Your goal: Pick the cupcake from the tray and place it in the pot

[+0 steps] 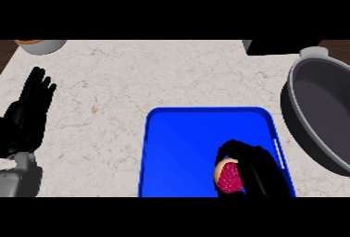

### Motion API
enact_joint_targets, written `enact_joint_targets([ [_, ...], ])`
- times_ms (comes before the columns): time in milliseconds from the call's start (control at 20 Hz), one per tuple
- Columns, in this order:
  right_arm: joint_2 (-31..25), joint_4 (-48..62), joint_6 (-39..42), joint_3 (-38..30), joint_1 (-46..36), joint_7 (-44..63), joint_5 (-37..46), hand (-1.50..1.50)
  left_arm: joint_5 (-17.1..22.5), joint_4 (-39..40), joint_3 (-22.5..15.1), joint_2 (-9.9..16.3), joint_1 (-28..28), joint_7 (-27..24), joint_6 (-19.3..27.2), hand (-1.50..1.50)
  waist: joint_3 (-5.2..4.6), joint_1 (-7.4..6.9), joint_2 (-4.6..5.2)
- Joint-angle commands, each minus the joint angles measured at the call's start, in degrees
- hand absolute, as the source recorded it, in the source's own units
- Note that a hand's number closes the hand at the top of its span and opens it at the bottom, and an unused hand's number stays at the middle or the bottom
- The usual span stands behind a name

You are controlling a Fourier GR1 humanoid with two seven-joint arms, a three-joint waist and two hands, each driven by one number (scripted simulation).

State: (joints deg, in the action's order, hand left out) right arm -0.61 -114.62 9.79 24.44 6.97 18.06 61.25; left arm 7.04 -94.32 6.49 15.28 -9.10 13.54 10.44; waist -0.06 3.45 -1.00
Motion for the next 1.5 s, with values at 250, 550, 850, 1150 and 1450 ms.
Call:
enact_joint_targets([
  [250,0.23,-27.94,-3.07,-3.87,3.61,12.03,6.47,1.50,-0.23,-1.22,-1.43,-0.51,0.07,0.32,-1.21,0.00,0.03,-2.51,0.63],
  [550,-1.06,-31.38,0.95,-16.39,0.92,13.92,-2.10,1.50,0.82,1.18,0.81,0.33,-1.70,-1.97,-2.83,0.00,0.06,-3.01,0.91],
  [850,-1.68,-20.64,-1.09,-31.71,-5.84,7.88,-11.77,1.50,-1.22,3.49,-1.55,-2.95,-1.24,-4.94,-1.75,0.00,0.11,-3.05,1.02],
  [1150,-9.27,-5.07,-1.41,-47.98,-14.21,3.27,-22.88,1.50,0.30,-1.80,-0.27,-1.06,-0.47,-0.28,-3.16,0.00,0.10,-3.65,1.00],
  [1450,-16.01,2.09,-7.95,-48.94,-10.30,-5.98,-10.46,1.50,-1.76,-0.54,-1.75,-2.41,-3.83,1.44,-0.73,0.00,0.11,-3.81,1.28],
])
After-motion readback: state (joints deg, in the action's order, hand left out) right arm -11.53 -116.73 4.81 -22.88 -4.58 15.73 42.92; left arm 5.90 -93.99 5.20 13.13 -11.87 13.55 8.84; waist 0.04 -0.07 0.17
